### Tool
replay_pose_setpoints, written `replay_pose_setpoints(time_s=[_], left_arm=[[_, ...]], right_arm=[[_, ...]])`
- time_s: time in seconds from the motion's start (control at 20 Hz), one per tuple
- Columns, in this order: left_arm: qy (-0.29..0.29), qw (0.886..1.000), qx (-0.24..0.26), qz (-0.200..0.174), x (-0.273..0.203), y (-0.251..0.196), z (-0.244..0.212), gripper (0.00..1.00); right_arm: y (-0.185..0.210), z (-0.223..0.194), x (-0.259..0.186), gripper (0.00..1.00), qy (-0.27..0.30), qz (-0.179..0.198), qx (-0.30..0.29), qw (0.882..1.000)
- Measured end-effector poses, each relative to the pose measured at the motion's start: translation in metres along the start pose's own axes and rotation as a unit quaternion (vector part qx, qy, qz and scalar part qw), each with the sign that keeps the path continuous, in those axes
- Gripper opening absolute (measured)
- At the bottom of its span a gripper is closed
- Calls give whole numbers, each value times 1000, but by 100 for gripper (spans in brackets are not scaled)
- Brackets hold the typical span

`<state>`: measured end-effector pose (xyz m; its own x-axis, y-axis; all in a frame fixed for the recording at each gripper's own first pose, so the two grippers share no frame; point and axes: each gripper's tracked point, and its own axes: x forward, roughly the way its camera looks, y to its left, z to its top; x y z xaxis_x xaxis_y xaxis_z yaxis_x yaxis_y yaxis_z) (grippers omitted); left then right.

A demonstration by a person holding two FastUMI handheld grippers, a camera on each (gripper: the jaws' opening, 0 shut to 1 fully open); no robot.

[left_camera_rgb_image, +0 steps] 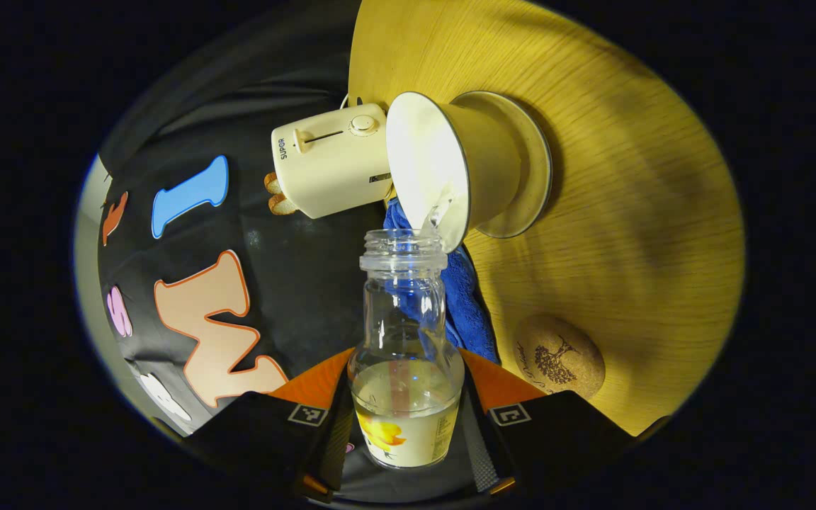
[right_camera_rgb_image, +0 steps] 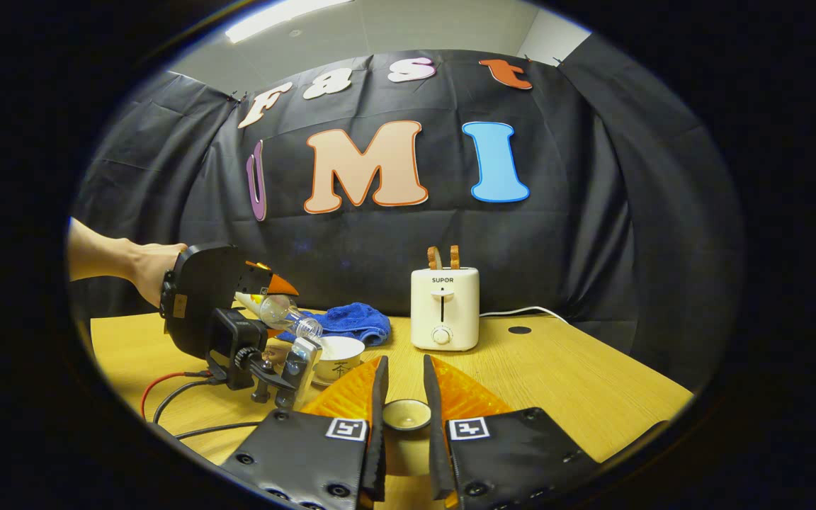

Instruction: Open the teacup lid with one hand, grasp the water bottle and pour water into the teacup with the other hand; after pouring, place the water bottle on the coaster and then close the teacup lid.

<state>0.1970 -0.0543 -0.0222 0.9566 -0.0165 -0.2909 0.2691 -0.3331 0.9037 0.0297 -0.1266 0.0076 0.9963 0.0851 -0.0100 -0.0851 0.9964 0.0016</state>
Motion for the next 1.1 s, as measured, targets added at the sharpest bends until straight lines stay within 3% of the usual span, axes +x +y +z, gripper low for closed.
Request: replay_pose_setpoints(time_s=[0.7,1.1], left_arm=[[0,997,80,2,-3,27,16,67],[1,996,91,3,-4,31,18,67]], right_arm=[[1,0,0,27,0,4,0,1000],[2,-1,0,27,0,6,1,1000]])
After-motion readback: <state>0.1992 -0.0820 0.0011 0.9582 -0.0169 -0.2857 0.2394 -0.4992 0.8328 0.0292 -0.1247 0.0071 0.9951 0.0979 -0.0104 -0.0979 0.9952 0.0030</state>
